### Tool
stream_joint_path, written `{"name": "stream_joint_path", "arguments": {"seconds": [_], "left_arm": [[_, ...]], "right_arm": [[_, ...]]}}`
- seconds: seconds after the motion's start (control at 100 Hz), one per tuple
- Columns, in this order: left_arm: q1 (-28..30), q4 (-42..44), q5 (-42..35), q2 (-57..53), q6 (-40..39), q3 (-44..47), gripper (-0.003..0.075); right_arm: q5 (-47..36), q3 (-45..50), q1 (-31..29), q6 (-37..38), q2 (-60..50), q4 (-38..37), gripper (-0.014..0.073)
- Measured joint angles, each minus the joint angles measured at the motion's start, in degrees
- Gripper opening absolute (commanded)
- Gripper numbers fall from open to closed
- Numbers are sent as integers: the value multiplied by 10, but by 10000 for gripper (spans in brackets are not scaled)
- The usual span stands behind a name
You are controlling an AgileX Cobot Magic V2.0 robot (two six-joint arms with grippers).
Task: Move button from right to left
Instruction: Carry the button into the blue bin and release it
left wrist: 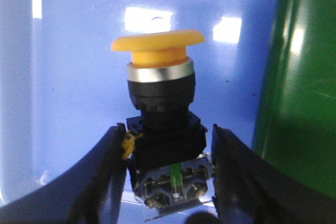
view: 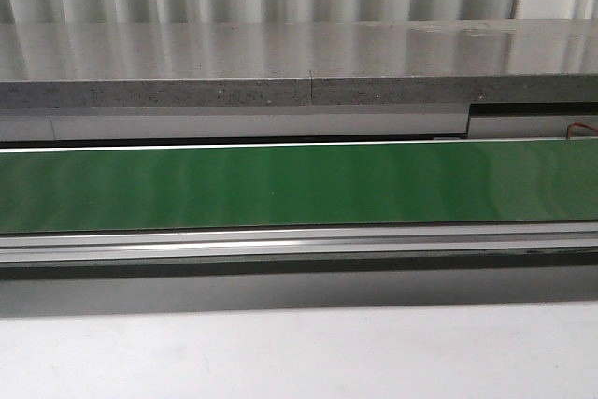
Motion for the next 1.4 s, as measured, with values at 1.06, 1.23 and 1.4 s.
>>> {"name": "stream_joint_path", "arguments": {"seconds": [1.06,1.23,1.4], "left_arm": [[15,63,-57,75,17,30,470],[15,62,-61,71,18,30,441],[15,32,-76,25,18,30,260]], "right_arm": [[0,0,0,-1,0,0,-66],[0,0,0,-1,0,0,-66],[0,0,0,-1,0,0,-66]]}}
